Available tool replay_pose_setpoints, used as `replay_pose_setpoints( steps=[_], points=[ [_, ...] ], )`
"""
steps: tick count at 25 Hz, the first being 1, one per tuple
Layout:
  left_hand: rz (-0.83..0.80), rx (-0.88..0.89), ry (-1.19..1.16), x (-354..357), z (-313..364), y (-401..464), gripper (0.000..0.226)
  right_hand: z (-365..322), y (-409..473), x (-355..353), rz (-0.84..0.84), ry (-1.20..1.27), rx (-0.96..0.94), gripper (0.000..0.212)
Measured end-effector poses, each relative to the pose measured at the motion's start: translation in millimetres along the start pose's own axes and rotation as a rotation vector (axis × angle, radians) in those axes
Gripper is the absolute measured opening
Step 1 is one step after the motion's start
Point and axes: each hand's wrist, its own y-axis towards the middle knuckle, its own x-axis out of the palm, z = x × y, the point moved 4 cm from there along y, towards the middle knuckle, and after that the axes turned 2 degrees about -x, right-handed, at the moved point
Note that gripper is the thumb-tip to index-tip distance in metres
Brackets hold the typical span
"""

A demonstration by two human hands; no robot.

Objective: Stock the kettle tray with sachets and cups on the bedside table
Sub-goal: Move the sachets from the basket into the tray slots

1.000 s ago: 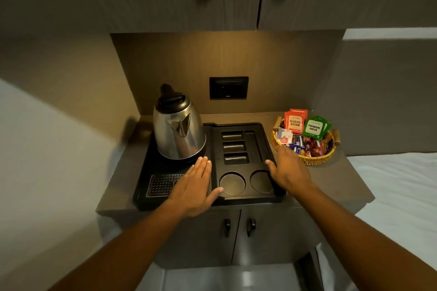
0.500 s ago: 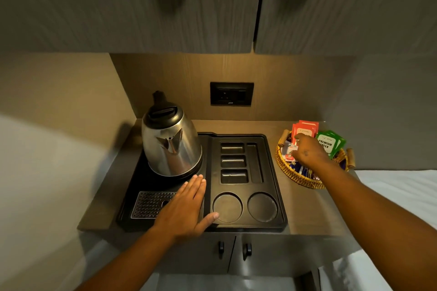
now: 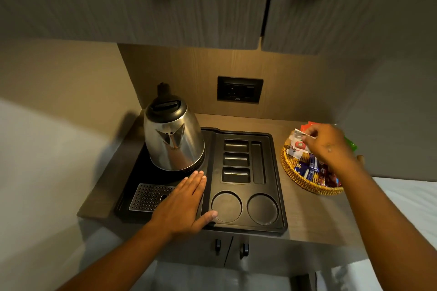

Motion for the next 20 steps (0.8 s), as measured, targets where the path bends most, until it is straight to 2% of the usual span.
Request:
replay_pose_setpoints(
  steps=[2, 4, 6, 9, 11, 14, 16, 18, 20],
  points=[
    [0.004, 0.005, -0.004, -1.4, -0.1, -0.7, 0.094, -37.6, -17.0, 15.7, -0.045, 0.084, -0.128, 0.017],
    [0.0, 0.007, -0.004, -2.3, -0.9, -0.8, 0.094, -77.8, -38.7, 56.4, -0.226, 0.128, -0.233, 0.013],
    [0.002, 0.005, -0.006, -2.9, 0.4, 0.0, 0.094, -103.8, -56.5, 97.3, -0.369, 0.059, -0.321, 0.004],
    [-0.003, 0.0, -0.004, -1.8, 0.5, 0.7, 0.094, -105.9, -61.8, 129.8, -0.488, 0.007, -0.295, 0.008],
    [-0.007, -0.004, -0.009, -0.7, 0.4, 1.3, 0.093, -92.3, -46.8, 118.9, -0.461, 0.09, -0.247, 0.021],
    [-0.009, -0.006, -0.026, 0.2, 0.3, 1.1, 0.092, -46.3, -1.5, 64.1, -0.156, 0.121, -0.17, 0.034],
    [-0.008, -0.011, -0.034, -0.1, 0.2, 0.8, 0.092, -3.3, 28.9, 27.8, -0.007, -0.02, -0.092, 0.036],
    [-0.008, -0.015, -0.025, -0.4, -0.1, 0.6, 0.092, 30.9, 49.6, 14.6, -0.048, -0.249, -0.031, 0.055],
    [-0.011, -0.02, -0.011, 0.4, -1.0, 0.6, 0.092, 47.1, 59.5, 21.0, -0.184, -0.419, -0.03, 0.073]
  ],
)
